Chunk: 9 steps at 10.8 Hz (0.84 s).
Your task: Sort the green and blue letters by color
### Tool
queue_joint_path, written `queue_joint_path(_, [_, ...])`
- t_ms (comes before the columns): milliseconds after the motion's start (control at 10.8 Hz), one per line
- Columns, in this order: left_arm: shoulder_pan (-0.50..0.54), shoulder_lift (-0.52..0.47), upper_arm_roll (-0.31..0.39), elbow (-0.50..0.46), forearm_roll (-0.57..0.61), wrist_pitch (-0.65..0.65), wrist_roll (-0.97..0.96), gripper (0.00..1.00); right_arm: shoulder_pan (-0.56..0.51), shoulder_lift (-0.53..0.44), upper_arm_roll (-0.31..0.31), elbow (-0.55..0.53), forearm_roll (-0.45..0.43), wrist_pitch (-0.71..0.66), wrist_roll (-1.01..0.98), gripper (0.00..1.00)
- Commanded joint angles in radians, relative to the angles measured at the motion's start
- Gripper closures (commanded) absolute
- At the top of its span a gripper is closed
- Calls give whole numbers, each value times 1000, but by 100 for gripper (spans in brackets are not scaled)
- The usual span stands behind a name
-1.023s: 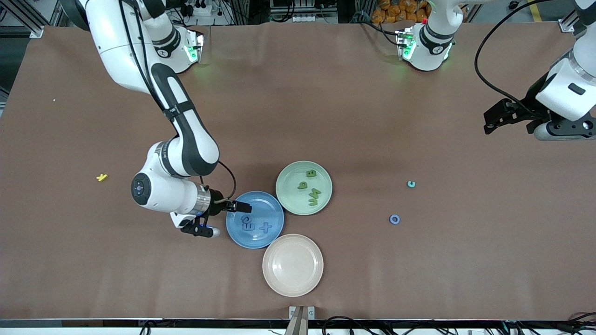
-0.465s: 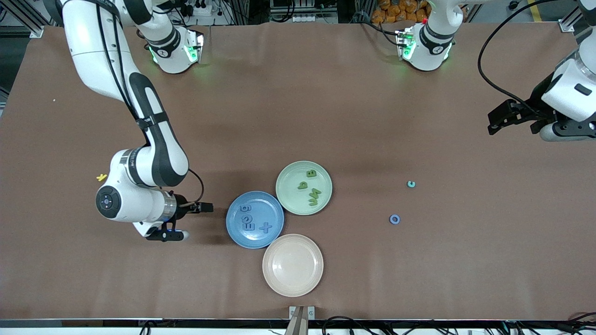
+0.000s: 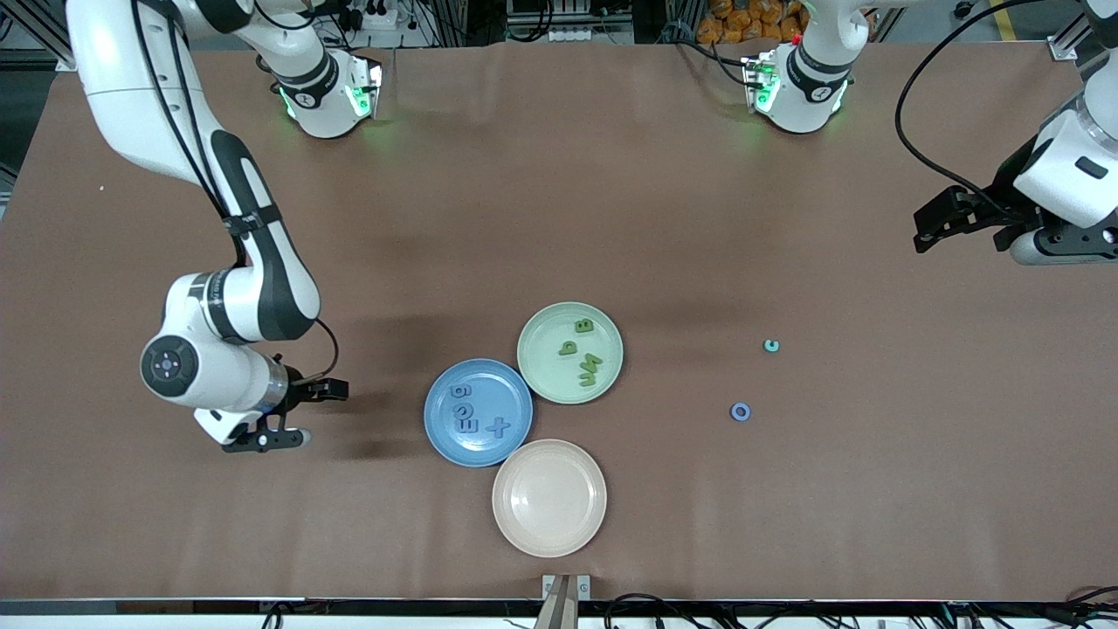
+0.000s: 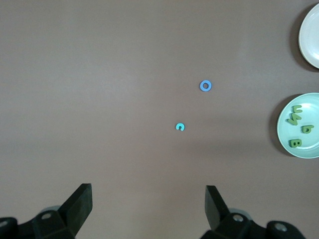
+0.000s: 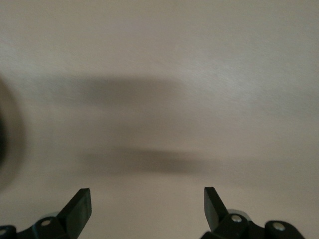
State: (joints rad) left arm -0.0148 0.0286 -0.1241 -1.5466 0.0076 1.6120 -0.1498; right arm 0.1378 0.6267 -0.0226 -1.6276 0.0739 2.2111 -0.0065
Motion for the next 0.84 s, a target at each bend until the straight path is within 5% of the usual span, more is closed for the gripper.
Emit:
queue_joint_path(0, [4, -10, 0, 7, -5, -61, 23, 0, -41, -287, 53, -404, -58, 168, -7, 0])
queue_joint_path(279, [4, -32, -3, 7, -6, -63, 19, 0, -176, -476, 171, -602, -89, 157, -7, 0])
queue_joint_path(744, [0, -45, -5, 5, -5, -90, 22, 0, -141, -605, 126, -617, -97, -2, -7, 0])
